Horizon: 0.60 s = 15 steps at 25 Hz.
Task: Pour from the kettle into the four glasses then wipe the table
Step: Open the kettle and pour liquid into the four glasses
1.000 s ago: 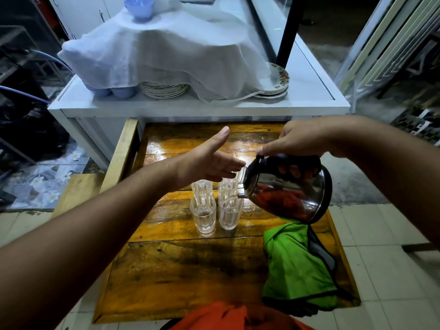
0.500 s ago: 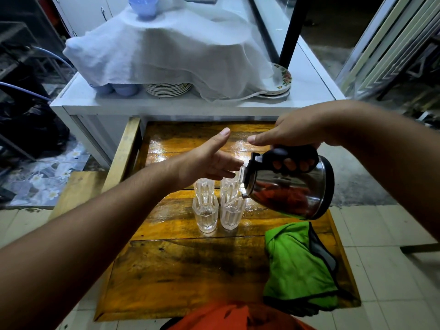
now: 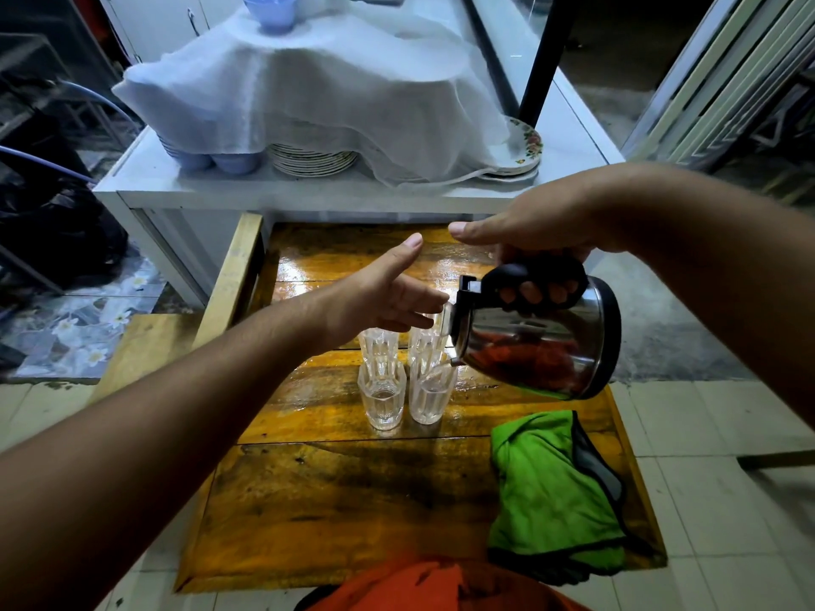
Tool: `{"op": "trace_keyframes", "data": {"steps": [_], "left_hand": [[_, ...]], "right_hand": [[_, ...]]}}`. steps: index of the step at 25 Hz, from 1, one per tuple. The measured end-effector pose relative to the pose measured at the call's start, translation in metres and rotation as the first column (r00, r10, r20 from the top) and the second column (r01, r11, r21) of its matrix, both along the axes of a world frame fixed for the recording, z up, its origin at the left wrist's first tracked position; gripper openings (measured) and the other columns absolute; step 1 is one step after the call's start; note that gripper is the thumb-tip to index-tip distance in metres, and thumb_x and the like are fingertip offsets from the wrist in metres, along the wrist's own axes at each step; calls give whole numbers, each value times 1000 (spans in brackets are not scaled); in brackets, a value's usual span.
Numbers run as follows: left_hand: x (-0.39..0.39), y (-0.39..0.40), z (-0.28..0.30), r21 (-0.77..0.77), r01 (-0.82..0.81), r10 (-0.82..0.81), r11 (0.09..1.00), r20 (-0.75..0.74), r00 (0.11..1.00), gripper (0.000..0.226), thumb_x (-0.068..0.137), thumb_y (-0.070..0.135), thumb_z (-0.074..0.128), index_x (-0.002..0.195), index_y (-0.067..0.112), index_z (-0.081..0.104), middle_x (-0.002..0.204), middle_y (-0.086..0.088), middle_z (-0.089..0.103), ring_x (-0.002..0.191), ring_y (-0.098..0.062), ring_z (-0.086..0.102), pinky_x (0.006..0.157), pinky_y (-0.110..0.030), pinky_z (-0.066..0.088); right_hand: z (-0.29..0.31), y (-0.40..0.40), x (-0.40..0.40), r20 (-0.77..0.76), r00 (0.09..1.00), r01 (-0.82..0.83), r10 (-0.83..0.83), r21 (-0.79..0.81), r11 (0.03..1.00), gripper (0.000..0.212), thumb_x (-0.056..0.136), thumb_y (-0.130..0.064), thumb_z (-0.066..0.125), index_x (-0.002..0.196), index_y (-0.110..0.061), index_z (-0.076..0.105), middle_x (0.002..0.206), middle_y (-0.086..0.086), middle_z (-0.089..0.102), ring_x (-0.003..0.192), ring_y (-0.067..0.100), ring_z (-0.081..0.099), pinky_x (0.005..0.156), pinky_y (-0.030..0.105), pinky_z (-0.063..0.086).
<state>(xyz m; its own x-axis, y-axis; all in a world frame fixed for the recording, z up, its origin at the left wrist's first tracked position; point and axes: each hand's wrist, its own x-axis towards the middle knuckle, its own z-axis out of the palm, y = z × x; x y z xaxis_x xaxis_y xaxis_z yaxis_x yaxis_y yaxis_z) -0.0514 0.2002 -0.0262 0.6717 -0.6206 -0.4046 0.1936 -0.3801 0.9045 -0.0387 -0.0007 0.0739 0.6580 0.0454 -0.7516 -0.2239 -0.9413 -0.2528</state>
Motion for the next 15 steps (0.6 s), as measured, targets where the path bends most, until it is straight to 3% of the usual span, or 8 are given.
{"op": "trace_keyframes", "data": {"steps": [7,15], "left_hand": [[-1,6,-2,-21,-8,8,1000,-5,1000,88,83,74,15,126,16,66,134,-5,66,122,-17,62,114,-45,37],[-2,11,-5,-51,-14,12,999,-30,999,87,84,73,18,128,14,65,132,-5,67,121,-17,64,114,-46,36]], "right_hand": [[7,10,0,5,1000,-20,21,-21,1000,101,84,-84,21,95,2,73,67,12,68,50,22,62,57,27,47],[9,19,-1,17,1000,-9,9,-20,1000,101,80,-87,18,85,0,71,59,9,65,45,21,60,56,27,46]]}}
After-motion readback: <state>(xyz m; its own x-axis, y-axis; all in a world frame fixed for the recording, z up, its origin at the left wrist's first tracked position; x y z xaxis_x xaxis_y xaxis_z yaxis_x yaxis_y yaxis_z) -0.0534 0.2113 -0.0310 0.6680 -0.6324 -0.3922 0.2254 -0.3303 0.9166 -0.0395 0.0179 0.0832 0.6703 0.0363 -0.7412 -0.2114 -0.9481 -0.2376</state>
